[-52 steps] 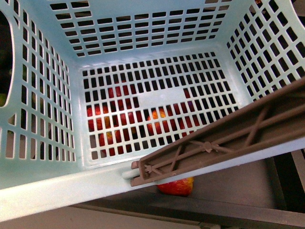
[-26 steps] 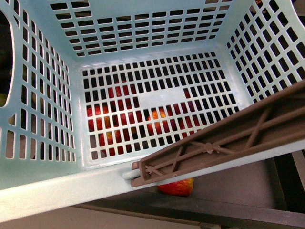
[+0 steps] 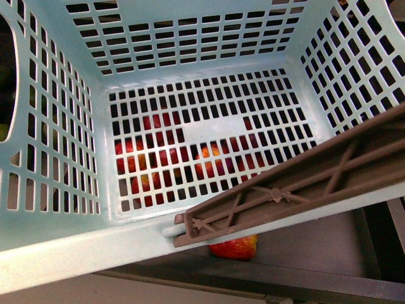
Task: Pick lemon and mango into basket
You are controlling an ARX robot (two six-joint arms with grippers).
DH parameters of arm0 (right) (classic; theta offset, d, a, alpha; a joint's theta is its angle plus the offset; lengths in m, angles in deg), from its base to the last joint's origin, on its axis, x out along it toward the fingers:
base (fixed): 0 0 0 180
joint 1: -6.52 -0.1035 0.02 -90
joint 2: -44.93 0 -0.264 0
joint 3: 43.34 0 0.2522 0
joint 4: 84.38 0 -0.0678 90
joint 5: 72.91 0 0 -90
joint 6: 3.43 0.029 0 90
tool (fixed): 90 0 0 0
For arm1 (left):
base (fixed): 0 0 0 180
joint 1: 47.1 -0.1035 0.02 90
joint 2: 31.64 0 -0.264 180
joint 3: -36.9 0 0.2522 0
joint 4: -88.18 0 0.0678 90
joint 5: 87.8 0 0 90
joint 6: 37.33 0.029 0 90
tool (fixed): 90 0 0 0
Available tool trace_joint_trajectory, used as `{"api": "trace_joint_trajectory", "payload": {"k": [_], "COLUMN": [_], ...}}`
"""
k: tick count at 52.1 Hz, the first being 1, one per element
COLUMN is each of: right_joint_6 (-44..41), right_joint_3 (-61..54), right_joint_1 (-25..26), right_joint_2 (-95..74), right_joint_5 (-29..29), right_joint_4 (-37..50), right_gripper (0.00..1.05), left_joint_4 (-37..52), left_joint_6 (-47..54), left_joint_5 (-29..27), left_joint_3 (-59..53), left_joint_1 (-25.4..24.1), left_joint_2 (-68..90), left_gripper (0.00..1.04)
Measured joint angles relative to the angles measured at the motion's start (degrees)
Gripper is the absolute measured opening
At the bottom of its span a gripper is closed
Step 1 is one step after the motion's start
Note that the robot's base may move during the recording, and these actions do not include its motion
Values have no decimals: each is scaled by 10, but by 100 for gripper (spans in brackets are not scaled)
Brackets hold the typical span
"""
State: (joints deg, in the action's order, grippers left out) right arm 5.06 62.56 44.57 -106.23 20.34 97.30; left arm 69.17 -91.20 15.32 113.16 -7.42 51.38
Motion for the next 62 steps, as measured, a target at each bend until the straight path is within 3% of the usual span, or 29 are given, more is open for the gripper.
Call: {"api": "trace_joint_trajectory", "payload": {"k": [62], "right_joint_6": [47], "right_joint_3": [173], "right_joint_1": [-14], "right_joint_2": [-112], "right_joint_5": [-3], "right_joint_4": [-88], "right_gripper": [96], "left_joint_4": [0], "left_joint_6": [0], "left_joint_5": [0], "left_joint_3": [0], "left_joint_1": [0], "left_joint_2": [0], "left_gripper": [4]}}
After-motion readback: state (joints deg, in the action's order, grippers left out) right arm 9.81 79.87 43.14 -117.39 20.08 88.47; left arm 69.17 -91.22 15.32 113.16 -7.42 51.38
